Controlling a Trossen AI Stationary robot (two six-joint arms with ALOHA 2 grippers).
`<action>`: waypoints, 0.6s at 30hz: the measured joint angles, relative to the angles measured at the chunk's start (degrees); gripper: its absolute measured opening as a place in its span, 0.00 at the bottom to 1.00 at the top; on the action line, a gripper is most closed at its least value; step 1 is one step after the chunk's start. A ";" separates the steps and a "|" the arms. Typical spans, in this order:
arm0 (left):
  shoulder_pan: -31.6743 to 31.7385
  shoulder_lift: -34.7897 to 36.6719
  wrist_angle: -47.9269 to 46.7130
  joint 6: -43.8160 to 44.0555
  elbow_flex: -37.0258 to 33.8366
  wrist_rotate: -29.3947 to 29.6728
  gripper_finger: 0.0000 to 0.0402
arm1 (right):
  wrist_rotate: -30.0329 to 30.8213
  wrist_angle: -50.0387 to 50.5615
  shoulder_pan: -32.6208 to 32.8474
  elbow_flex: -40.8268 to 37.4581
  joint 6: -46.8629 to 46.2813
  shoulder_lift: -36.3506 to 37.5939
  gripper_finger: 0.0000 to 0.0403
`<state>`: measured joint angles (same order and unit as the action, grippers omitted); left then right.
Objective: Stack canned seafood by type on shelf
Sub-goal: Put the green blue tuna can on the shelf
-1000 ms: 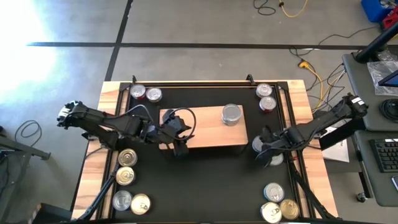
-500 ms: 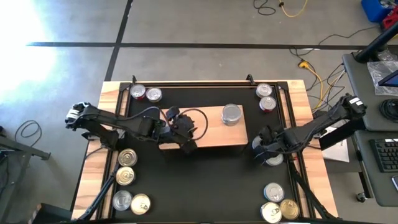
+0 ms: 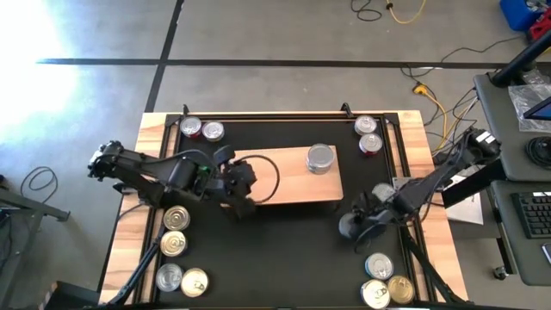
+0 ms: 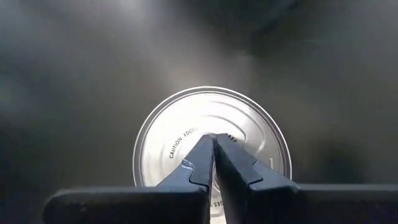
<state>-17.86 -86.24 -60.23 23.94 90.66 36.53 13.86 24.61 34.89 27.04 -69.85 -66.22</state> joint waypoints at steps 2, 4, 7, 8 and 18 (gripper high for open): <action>-1.61 0.00 0.35 0.98 0.02 0.15 0.20 | -0.74 -3.27 1.54 0.81 -0.71 -4.17 0.03; -2.88 -0.18 1.72 1.07 -0.25 0.38 0.19 | -0.56 -4.32 2.99 3.23 -0.78 -8.66 0.03; -4.18 -0.44 2.16 1.01 -0.35 0.39 0.19 | -0.34 -4.41 4.21 8.85 -0.69 -15.78 0.03; -4.42 -0.51 2.25 0.73 -0.35 0.44 0.19 | -0.34 -4.34 4.45 11.02 -0.56 -17.95 0.03; -6.75 -0.52 2.36 -0.22 -0.38 0.42 0.19 | 6.12 -3.95 5.03 36.74 7.24 -36.87 0.03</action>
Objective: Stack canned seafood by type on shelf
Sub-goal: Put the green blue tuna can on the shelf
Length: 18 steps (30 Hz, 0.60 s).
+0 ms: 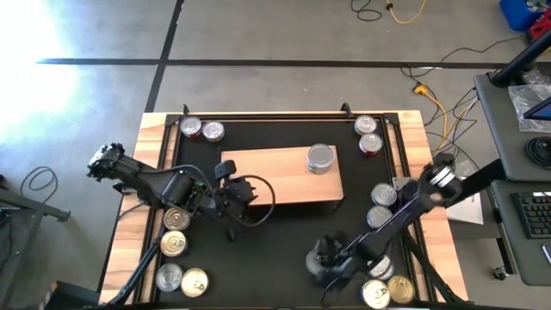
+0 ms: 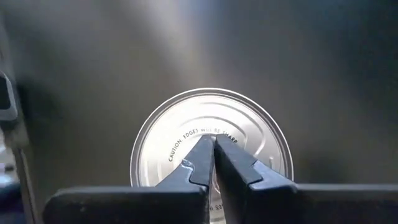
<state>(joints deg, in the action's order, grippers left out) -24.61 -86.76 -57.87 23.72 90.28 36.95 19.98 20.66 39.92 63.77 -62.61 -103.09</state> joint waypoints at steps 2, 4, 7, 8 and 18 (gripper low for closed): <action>-0.90 -0.09 0.03 -0.07 -0.01 -0.03 0.19 | 2.07 0.62 -0.02 4.64 1.25 -2.55 0.03; -2.25 -0.11 0.03 0.78 -0.06 -0.17 0.19 | 2.05 3.62 -0.04 8.70 2.22 -4.66 0.03; -5.05 -0.11 0.07 3.44 -0.15 -0.39 0.19 | 0.77 11.51 -0.04 12.22 2.40 -6.13 0.03; -5.98 -0.11 0.08 4.74 -0.36 -0.40 0.19 | -0.20 13.22 -0.04 12.93 3.33 -6.24 0.03; -13.58 -0.30 4.19 16.37 -8.41 -0.81 0.19 | 0.41 18.02 0.73 16.78 9.28 -0.62 0.03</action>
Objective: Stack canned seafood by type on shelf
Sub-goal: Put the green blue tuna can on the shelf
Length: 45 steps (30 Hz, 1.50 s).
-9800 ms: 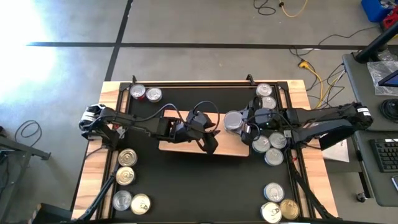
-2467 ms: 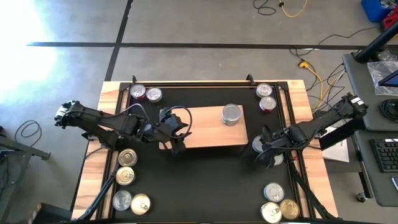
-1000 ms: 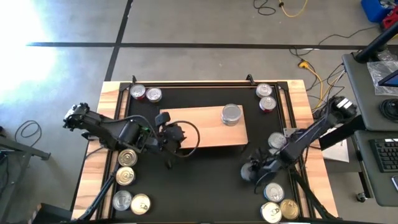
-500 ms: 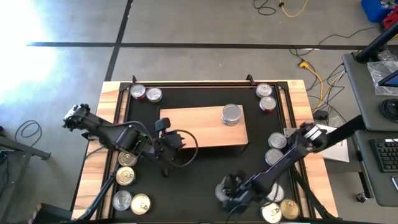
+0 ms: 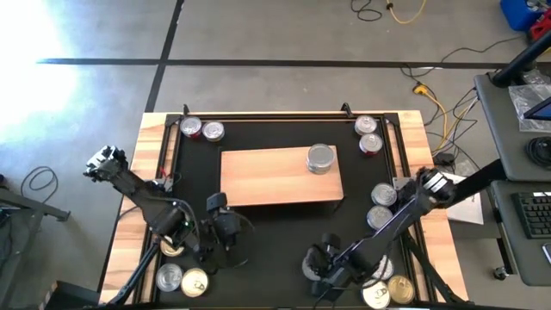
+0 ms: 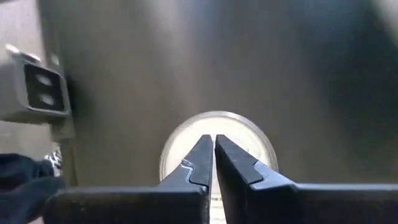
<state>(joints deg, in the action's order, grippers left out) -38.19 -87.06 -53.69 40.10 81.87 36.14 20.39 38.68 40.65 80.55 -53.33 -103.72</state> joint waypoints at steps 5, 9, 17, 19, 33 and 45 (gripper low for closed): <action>-1.71 -0.01 7.55 5.94 -5.08 -1.32 0.19 | 0.46 3.03 3.01 0.23 -0.94 3.10 0.03; -2.70 -0.01 15.62 6.16 -9.37 -1.29 0.19 | 0.45 5.37 6.19 -0.94 -3.09 3.82 0.08; -2.80 -0.01 29.06 5.46 -17.05 -1.32 0.19 | 0.17 8.32 7.62 -3.13 -9.32 3.32 0.46; -2.80 -0.01 31.61 5.44 -18.26 -1.46 0.19 | 0.17 8.57 7.63 -3.50 -10.14 3.37 0.58; -2.95 -5.83 39.20 6.54 -19.67 -3.13 0.29 | -6.86 2.80 7.22 -12.12 -16.48 3.41 0.97; -1.55 -16.69 38.90 5.82 -11.30 -11.47 0.44 | 11.81 -17.44 10.07 -24.65 -7.05 3.36 0.99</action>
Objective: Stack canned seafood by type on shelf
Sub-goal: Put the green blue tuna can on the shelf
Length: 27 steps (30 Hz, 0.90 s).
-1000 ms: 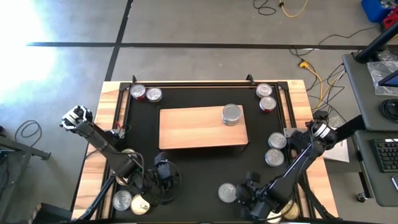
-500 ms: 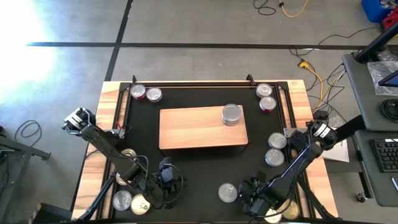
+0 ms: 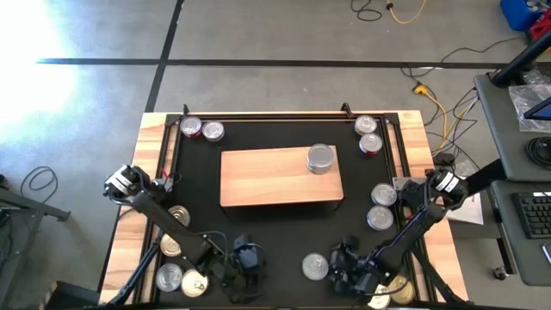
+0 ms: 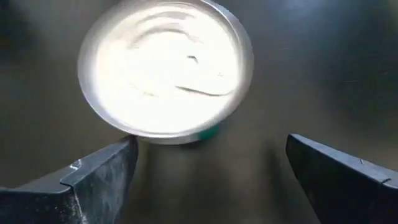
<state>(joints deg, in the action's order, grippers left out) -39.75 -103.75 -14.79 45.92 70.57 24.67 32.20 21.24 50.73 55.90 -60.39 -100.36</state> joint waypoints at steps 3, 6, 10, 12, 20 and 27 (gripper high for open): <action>1.40 -2.07 -0.64 -0.96 1.31 -0.69 0.46 | 2.63 -3.52 0.15 -2.93 1.60 -0.04 0.99; 2.70 -3.74 -0.66 -2.91 1.63 -4.03 0.47 | 3.96 -12.19 0.30 -6.15 5.51 -0.31 0.99; 3.89 -5.21 -0.44 -4.82 0.92 -5.94 0.46 | 5.12 -21.83 0.39 -9.07 10.89 -2.26 0.99; 4.52 -5.98 0.24 -4.91 0.25 -5.95 0.45 | 6.62 -25.32 0.41 -9.31 13.21 -3.83 0.99; 5.99 -11.08 9.07 -9.30 0.85 -11.13 0.44 | 10.46 -39.31 -0.49 -8.97 19.78 -9.74 0.99; 7.58 -15.95 8.74 -10.48 3.94 -13.27 0.44 | 12.25 -40.28 -0.98 -7.29 21.14 -10.97 0.99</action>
<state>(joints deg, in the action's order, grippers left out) -32.17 -119.70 -6.05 35.44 74.51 11.40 44.45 -19.04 49.74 48.61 -39.25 -111.33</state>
